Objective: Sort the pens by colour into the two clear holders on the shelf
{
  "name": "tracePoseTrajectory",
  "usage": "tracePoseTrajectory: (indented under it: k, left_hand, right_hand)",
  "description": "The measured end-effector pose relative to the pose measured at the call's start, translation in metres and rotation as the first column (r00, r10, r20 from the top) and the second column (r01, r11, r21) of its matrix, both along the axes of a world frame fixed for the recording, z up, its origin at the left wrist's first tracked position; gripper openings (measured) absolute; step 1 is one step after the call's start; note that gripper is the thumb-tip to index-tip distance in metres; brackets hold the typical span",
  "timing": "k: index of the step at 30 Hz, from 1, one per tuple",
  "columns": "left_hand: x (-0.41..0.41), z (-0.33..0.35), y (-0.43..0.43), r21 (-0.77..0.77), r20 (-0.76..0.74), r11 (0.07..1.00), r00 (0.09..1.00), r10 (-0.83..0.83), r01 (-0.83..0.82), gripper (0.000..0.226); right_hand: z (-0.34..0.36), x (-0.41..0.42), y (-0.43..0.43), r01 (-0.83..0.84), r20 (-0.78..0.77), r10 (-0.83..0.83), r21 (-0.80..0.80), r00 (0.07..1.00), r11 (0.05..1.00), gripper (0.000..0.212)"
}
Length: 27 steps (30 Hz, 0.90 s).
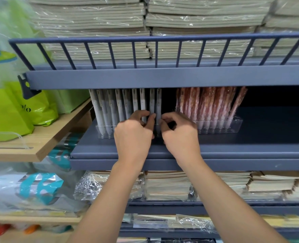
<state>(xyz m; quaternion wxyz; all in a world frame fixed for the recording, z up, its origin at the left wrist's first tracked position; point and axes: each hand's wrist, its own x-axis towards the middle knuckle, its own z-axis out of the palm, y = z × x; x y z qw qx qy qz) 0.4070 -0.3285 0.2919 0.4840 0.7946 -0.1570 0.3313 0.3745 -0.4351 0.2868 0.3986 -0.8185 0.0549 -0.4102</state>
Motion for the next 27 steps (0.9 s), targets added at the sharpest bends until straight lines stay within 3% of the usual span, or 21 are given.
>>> tracePoseTrajectory:
  k: [15, 18, 21, 27]
  left_hand:
    - [-0.001, -0.001, 0.003, 0.0, -0.009, 1.0, 1.0, -0.006, 0.006, 0.022]
    - [-0.009, 0.0, 0.006, -0.032, -0.024, 0.999, 1.0, 0.011, -0.012, 0.025]
    - [-0.024, 0.004, 0.004, -0.087, 0.06, 0.994, 0.996, -0.063, 0.068, 0.024]
    - [-0.045, 0.009, -0.043, -0.042, -0.003, 0.967, 0.968, -0.252, 0.251, 0.013]
  right_hand:
    - [0.001, -0.003, 0.002, 0.01, 0.023, -0.01, -0.022, 1.0, 1.0, 0.014]
    - [0.004, -0.01, 0.001, -0.013, 0.011, 0.011, 0.176, 1.0, 0.984, 0.019]
    - [0.001, -0.03, -0.011, -0.032, 0.045, 0.012, 0.485, 0.999, 0.874, 0.022]
    - [0.002, -0.071, -0.094, 0.124, 0.144, -0.304, 0.691, 0.942, 0.712, 0.017]
